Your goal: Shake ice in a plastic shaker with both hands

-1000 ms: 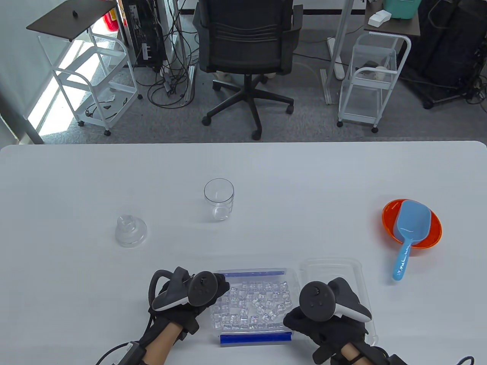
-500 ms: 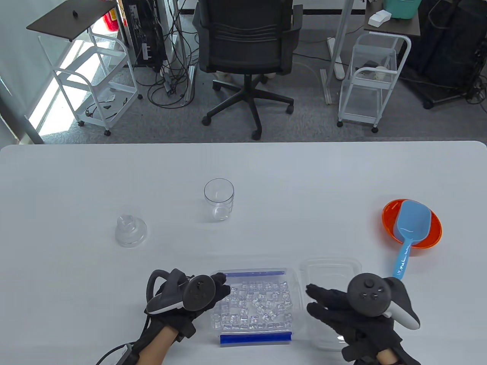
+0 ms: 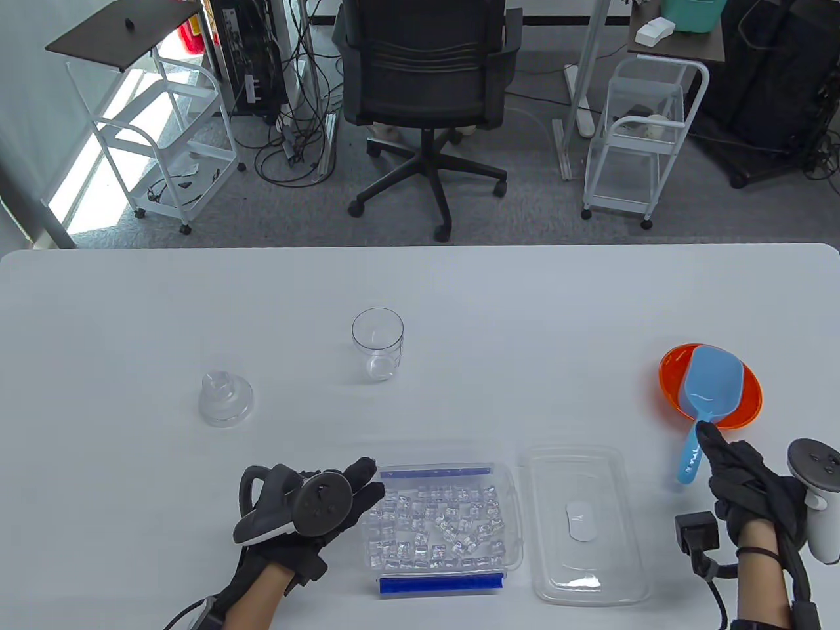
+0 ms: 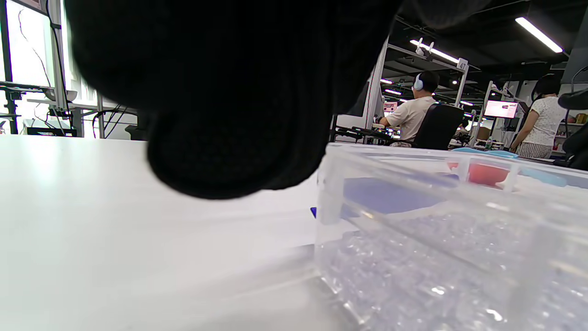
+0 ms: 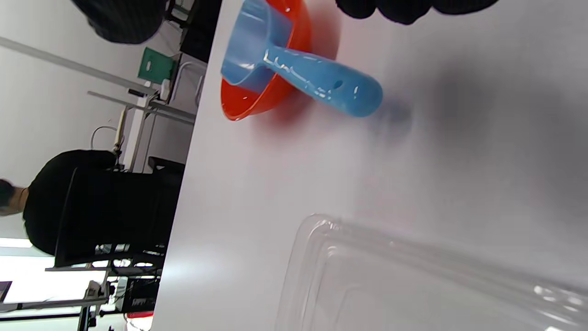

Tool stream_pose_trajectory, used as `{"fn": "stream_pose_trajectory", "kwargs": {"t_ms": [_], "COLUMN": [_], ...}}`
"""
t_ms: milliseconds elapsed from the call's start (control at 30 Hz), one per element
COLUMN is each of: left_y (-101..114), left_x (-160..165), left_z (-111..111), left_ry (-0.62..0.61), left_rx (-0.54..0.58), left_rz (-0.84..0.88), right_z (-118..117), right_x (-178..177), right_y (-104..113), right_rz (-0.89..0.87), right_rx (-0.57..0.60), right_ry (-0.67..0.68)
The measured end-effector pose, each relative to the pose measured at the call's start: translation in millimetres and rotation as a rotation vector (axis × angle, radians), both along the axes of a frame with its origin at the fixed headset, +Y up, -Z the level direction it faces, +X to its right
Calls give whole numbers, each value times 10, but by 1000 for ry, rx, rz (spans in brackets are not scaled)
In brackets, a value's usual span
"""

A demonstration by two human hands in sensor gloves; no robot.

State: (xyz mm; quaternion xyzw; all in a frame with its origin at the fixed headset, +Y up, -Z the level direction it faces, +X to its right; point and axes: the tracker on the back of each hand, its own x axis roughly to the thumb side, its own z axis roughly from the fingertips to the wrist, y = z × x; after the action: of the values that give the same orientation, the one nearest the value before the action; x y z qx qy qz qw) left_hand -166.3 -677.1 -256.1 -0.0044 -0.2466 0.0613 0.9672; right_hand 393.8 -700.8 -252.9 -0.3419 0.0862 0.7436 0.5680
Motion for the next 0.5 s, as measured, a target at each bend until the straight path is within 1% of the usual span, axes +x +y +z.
{"fn": "stream_pose_trajectory", "kwargs": {"t_ms": [67, 233, 367, 500], "left_y": [-17, -27, -29, -35], "left_x": [-27, -53, -50, -48], "left_z": [-18, -30, -34, -42], "left_ry": [10, 20, 20, 21], "left_rx": [-11, -17, -14, -24], "left_rz": [-3, 9, -8, -9], "right_z": [6, -43, -109, -203], "right_x": [120, 210, 253, 217], "right_y": [-148, -370, -431, -437], "right_rz": [-71, -160, -176, -157], "right_rx": [-42, -100, -111, -125], "right_ry": [-83, -110, -117, -85]}}
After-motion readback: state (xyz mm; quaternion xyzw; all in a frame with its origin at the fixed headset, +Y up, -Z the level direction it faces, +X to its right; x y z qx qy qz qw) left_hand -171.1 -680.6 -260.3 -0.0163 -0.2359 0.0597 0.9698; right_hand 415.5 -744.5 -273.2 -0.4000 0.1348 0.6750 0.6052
